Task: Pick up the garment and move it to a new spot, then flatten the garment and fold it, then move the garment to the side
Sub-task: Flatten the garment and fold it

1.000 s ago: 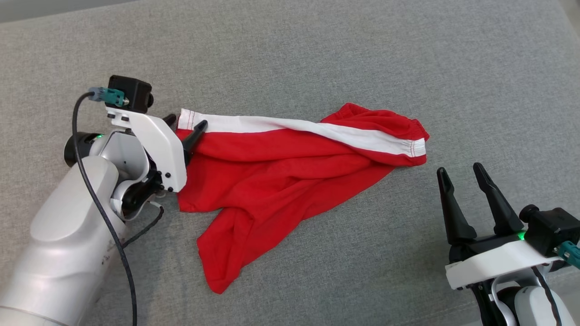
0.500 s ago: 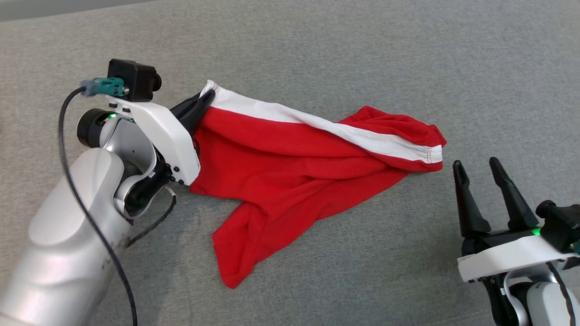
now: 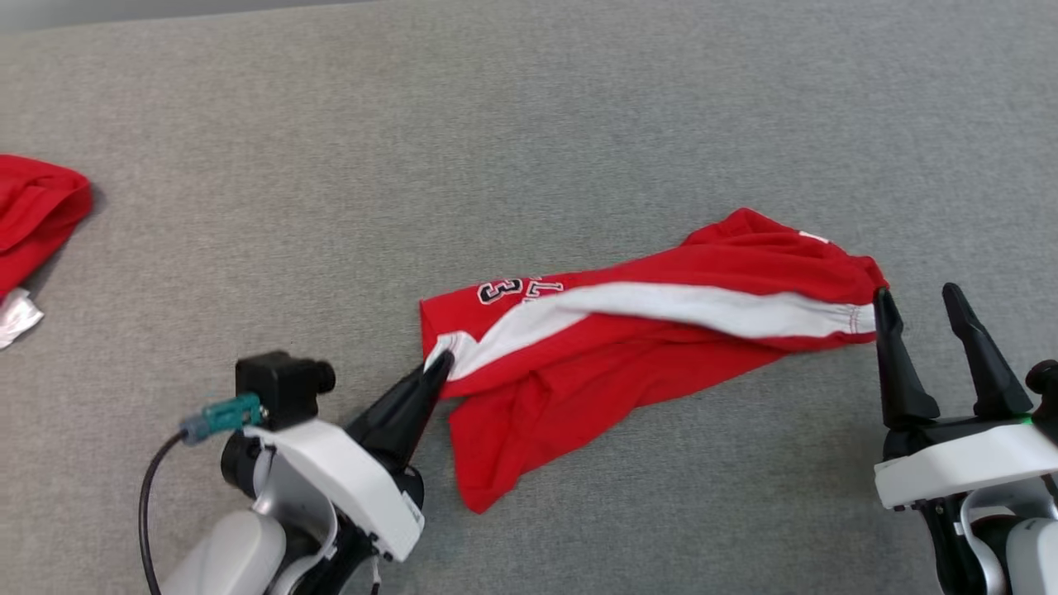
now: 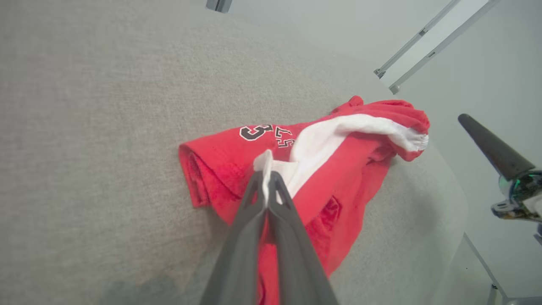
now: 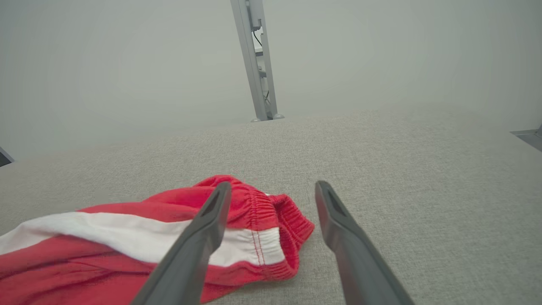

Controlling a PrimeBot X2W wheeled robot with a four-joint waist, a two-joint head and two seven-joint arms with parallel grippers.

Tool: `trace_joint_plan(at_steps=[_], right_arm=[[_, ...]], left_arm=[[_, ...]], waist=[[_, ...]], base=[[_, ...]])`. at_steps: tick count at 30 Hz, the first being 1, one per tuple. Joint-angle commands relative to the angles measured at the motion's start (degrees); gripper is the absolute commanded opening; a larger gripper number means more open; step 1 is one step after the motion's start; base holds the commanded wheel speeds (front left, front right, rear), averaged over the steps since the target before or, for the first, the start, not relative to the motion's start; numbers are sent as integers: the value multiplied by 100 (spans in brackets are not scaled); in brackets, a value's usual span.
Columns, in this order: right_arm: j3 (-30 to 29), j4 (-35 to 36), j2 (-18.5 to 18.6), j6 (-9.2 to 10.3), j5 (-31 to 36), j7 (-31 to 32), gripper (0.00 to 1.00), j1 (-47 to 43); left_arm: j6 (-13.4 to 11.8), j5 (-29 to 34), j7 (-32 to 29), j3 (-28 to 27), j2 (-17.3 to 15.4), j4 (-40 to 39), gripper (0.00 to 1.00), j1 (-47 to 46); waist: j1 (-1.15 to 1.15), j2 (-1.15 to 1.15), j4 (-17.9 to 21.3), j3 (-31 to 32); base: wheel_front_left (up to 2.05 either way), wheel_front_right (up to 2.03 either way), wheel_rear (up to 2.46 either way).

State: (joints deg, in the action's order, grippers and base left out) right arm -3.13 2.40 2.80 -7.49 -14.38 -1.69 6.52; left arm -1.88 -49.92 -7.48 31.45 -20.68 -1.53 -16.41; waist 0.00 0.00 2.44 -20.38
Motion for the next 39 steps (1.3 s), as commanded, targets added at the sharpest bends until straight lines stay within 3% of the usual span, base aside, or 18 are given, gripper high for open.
trace_joint_plan(at_steps=[1, 4, 5, 6, 7, 15, 20, 30, 39], right_arm=[[-68, 53, 21, -1, 15, 53, 100, 3], [-112, 86, 24, 0, 22, 120, 100, 44], [-124, 95, 24, -1, 23, 154, 100, 55], [-138, 103, 29, -1, 26, 159, 100, 57], [-152, 115, 31, -1, 26, 189, 100, 54], [-464, 255, 82, -1, 77, 253, 100, -75], [-320, 343, 137, 0, 215, 334, 100, -206], [-26, 265, 161, 0, 329, 382, 100, -432], [99, 365, 175, 0, 277, 56, 100, -589]], left_arm=[[-60, 27, 83, 12, -9, 2, 0, 126], [-48, -82, 176, 53, 125, 148, 0, 321], [-72, -52, 208, 60, 118, 217, 8, 337], [-82, -77, 237, 59, 172, 280, 47, 373], [-101, -84, 286, 58, 220, 331, 100, 391], [-466, 322, 1281, -342, 294, 323, 100, 480], [-1056, 968, 2101, -898, 136, 74, 100, 528], [-1567, 1673, 2237, -1346, -165, -208, 100, 1112], [-1683, 1667, 2107, -1258, -249, -391, 100, 1498]], waist=[[0, 0, -100, 6], [0, 0, -155, 26], [0, 0, -164, 39], [0, 0, -176, 56], [0, 0, -183, 76], [0, 0, -202, 319], [0, 0, -203, 574], [0, 0, -216, 983], [0, 0, -261, 1169]], base=[[0, 0, 0], [0, 0, 0], [0, 0, 0], [0, 0, 0], [0, 0, 0], [0, 0, 0], [0, 0, 0], [0, 0, 0], [0, 0, 0]])
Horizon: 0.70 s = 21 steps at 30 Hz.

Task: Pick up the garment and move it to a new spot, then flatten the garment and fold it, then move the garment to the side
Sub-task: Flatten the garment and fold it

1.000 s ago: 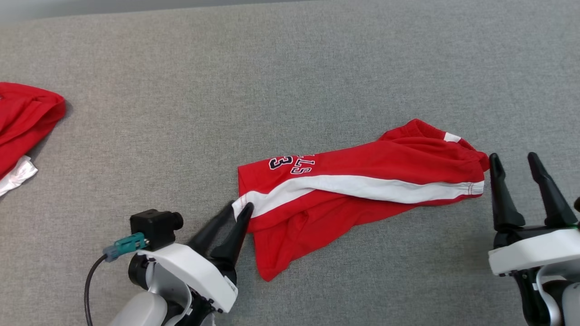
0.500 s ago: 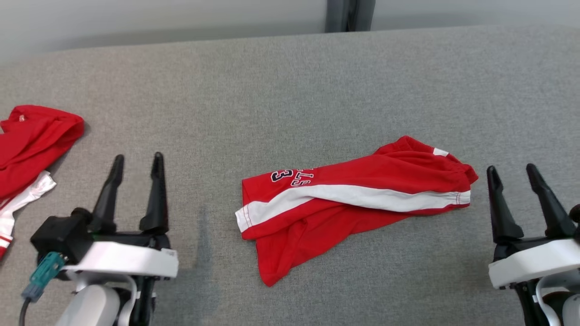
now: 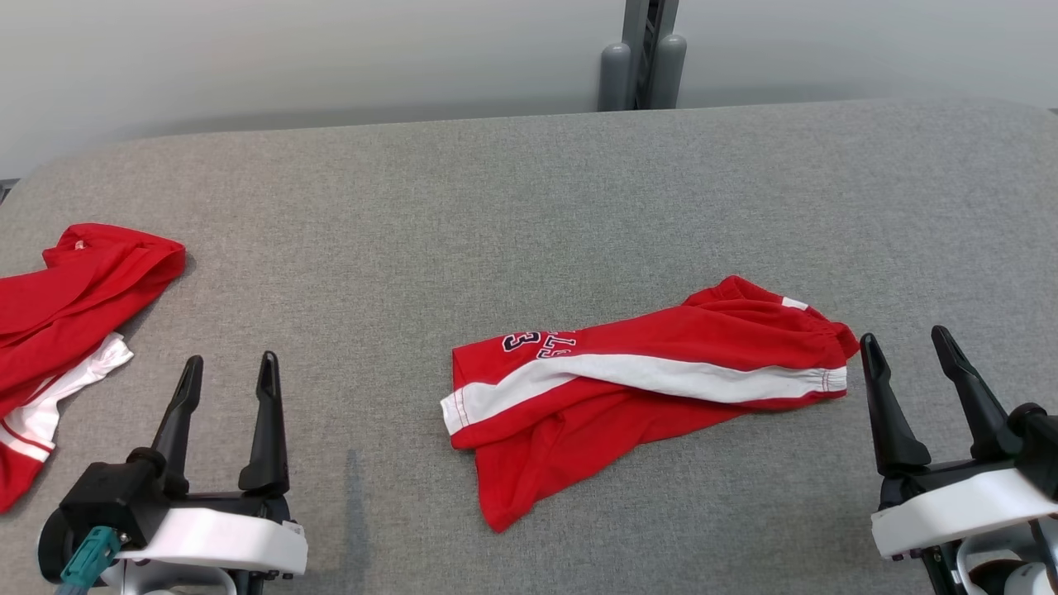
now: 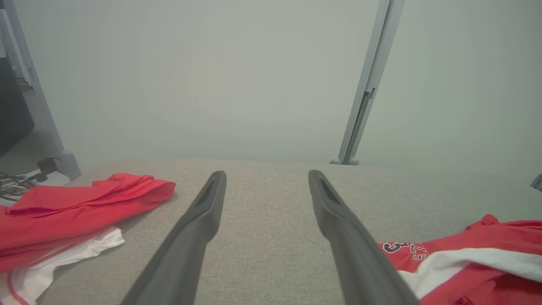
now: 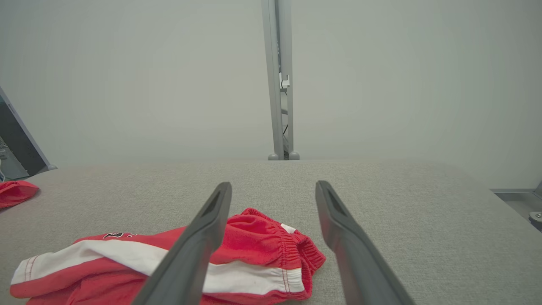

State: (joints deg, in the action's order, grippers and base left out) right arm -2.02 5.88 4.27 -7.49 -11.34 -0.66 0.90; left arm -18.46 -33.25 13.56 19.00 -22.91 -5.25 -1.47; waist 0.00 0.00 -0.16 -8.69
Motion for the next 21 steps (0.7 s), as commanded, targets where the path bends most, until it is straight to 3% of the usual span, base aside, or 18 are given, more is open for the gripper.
trace_joint_plan(at_steps=[1, 14, 21], right_arm=[[-8, 23, 27, 0, -23, -66, 100, -31], [47, -21, 25, 0, -69, -175, 100, 42], [89, -17, 9, 0, -127, -185, 100, 105]], left_arm=[[-19, -6, -23, 2, -22, -29, 100, 10], [89, -105, -85, 91, -9, 56, 100, -107], [304, -169, -401, 364, 25, 105, 100, -318]], waist=[[0, 0, -1, 1], [0, 0, 29, -49], [0, 0, 125, -156]], base=[[0, 0, 0], [0, 0, 0], [0, 0, 0]])
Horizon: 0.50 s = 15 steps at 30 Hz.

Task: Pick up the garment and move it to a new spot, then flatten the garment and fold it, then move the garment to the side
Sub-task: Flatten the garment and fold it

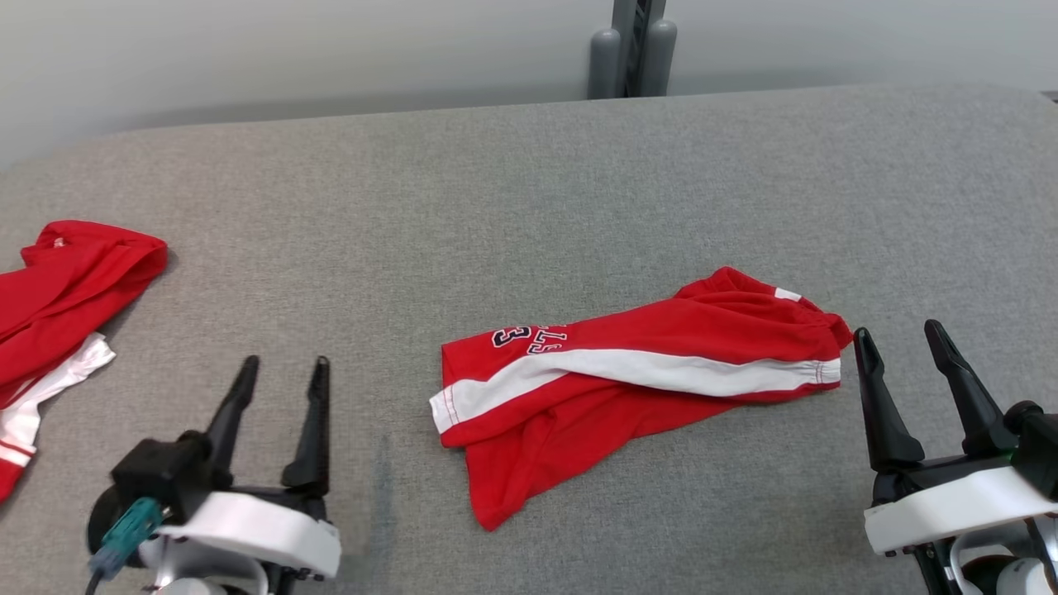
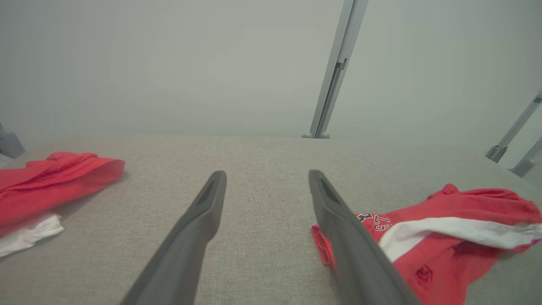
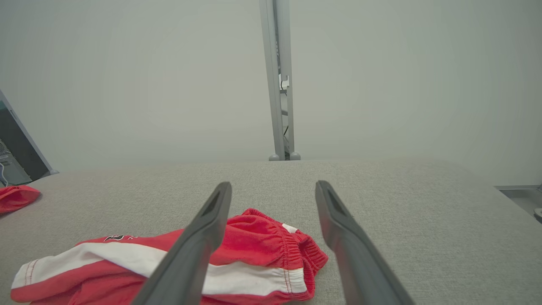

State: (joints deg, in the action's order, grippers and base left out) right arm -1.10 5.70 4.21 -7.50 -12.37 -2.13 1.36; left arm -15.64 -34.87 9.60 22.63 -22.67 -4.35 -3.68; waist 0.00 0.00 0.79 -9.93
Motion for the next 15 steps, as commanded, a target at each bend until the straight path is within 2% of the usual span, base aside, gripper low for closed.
trace_joint_plan(at_steps=[1, 8, 15], right_arm=[[16, -3, 14, 1, -23, -42, 100, 70], [75, -60, -17, 1, -63, -73, 100, 109], [88, -164, -59, 1, -113, -172, 100, 91]], left_arm=[[74, -41, -117, 74, 14, 42, 100, -146], [421, -362, -865, 476, 102, 266, 100, -347], [556, -755, -1379, 589, 158, 307, 100, -327]], waist=[[0, 0, 60, -65], [0, 0, 320, -243], [0, 0, 571, -446]], base=[[0, 0, 0], [0, 0, 0], [0, 0, 0]])
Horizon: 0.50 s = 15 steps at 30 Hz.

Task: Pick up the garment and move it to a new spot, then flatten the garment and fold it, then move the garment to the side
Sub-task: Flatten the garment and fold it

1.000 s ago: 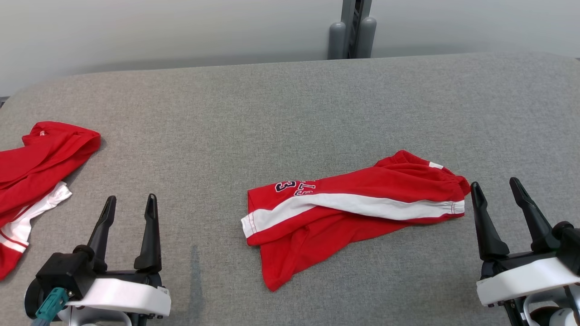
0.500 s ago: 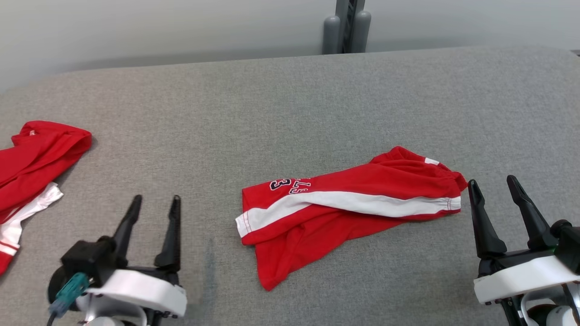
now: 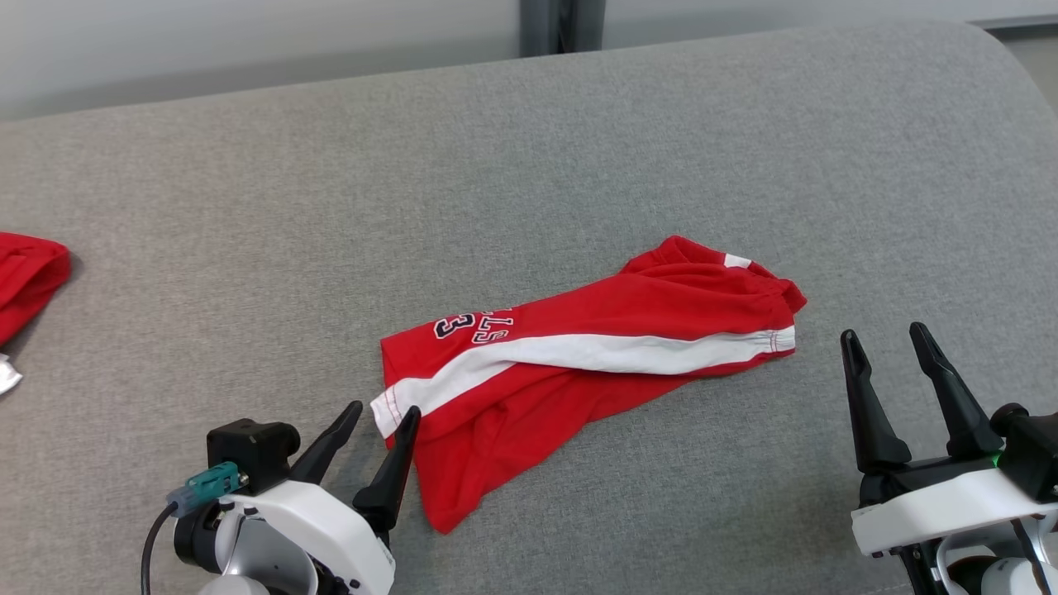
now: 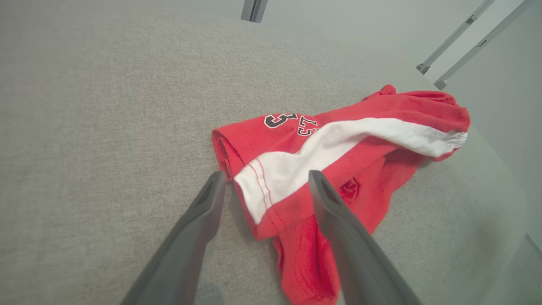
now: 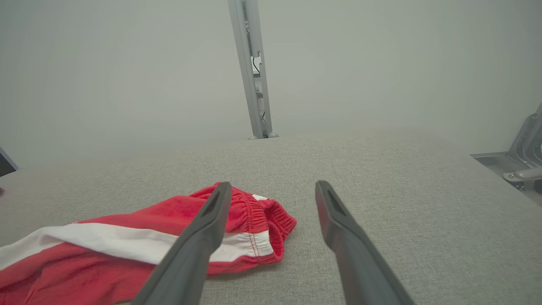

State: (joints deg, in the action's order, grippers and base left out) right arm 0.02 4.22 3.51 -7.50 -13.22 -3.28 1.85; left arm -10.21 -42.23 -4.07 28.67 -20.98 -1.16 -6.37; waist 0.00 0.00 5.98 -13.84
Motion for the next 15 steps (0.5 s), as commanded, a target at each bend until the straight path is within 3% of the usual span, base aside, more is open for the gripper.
trace_joint_plan(at_steps=[1, 4, 5, 6, 7, 9, 10, 15], right_arm=[[-25, -30, 5, 1, -36, -61, 100, 47], [-47, -66, -9, 1, -46, -101, 100, 63], [-49, -74, -11, 1, -50, -109, 100, 76], [-54, -83, -13, 1, -49, -113, 100, 85], [-54, -91, -15, 1, -43, -121, 100, 91], [-58, -104, -19, 1, -44, -125, 100, 105], [-59, -110, -21, 1, -53, -127, 100, 117], [-58, -147, -25, 1, -101, -134, 100, 175]], left_arm=[[32, -57, -38, -16, -10, -24, 100, -57], [52, -140, -101, -23, -7, -62, 100, -62], [28, -170, -127, -38, -10, -54, 93, -56], [22, -197, -126, -51, -5, -54, 93, -51], [24, -201, -108, -72, -8, -67, 50, -55], [20, -253, -151, -81, -5, -51, 26, -46], [39, -266, -145, -94, -5, -61, 0, -50], [72, -279, -153, -73, -37, -37, 0, -93]], waist=[[0, 0, 71, -82], [0, 0, 105, -146], [0, 0, 112, -164], [0, 0, 117, -180], [0, 0, 121, -197], [0, 0, 122, -225], [0, 0, 122, -236], [0, 0, 113, -277]], base=[[0, 0, 0], [0, 0, 0], [0, 0, 0], [0, 0, 0], [0, 0, 0], [0, 0, 0], [0, 0, 0], [0, 0, 0]])
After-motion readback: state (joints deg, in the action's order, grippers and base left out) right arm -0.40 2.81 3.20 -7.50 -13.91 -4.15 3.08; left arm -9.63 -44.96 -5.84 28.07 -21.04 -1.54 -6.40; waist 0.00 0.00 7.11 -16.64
